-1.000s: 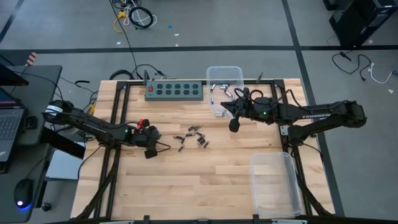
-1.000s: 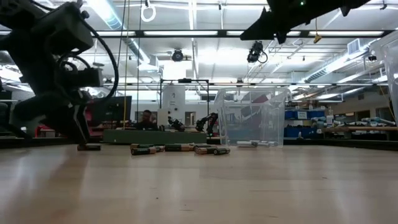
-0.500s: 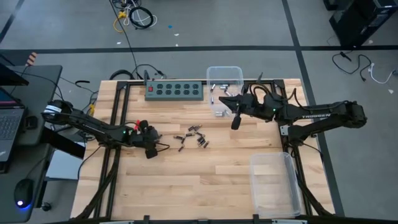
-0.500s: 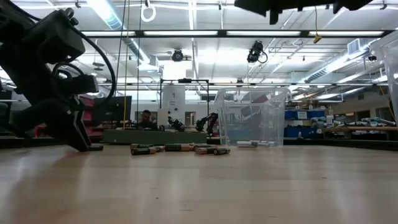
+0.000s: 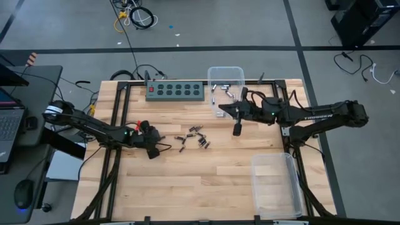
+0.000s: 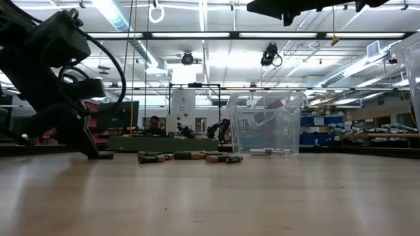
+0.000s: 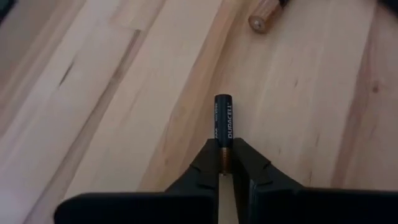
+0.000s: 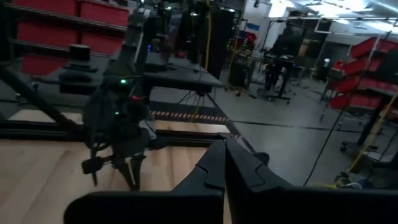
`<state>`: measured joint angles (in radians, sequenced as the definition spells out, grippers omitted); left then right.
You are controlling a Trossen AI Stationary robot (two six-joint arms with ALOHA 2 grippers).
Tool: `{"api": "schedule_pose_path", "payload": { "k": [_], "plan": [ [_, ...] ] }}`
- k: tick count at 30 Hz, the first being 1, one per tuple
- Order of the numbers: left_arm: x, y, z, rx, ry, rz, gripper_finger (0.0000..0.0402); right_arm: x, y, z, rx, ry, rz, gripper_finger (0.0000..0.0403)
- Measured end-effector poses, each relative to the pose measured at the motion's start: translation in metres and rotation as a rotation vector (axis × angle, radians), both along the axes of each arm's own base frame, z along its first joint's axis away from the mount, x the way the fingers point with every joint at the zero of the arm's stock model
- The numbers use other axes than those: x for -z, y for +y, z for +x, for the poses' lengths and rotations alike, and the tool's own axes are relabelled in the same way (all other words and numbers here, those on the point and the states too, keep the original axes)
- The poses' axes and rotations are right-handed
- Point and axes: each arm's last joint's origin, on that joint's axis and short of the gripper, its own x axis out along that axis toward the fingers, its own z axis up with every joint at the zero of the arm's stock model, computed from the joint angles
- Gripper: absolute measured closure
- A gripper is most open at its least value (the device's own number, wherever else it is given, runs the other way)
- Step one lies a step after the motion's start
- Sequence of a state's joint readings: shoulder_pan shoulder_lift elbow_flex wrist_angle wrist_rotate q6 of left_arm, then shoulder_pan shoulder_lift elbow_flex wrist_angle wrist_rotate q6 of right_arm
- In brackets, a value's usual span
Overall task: Sort batteries
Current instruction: Put the black battery into the bottom transparent bin
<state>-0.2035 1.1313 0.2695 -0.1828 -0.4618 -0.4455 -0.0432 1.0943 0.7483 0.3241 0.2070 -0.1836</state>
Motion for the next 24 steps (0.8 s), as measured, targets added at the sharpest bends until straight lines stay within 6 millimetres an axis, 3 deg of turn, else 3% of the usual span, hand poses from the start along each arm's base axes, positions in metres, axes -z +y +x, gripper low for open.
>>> {"api": "schedule_pose_path", "payload": {
  "k": [3, 9, 14, 18, 24],
  "plan": [
    [-0.005, -0.001, 0.004, 0.025, -0.024, 0.016, 0.0389, 0.001, 0.004, 0.000, -0.017, 0.007, -0.001, 0.0403],
    [-0.051, -0.006, 0.031, 0.149, -0.175, 0.105, 0.0401, 0.003, 0.010, 0.000, -0.043, 0.018, -0.007, 0.0403],
    [-0.084, -0.007, 0.040, 0.201, -0.233, 0.182, 0.0401, 0.005, 0.015, 0.000, -0.063, 0.025, 0.000, 0.0403],
    [-0.085, -0.008, 0.042, 0.150, -0.263, 0.120, 0.0392, 0.005, 0.020, 0.000, -0.085, 0.024, 0.000, 0.0403],
    [-0.061, -0.012, 0.047, 0.079, -0.207, -0.019, 0.0334, 0.005, 0.022, 0.000, -0.093, 0.024, 0.001, 0.0403]
  ]
}}
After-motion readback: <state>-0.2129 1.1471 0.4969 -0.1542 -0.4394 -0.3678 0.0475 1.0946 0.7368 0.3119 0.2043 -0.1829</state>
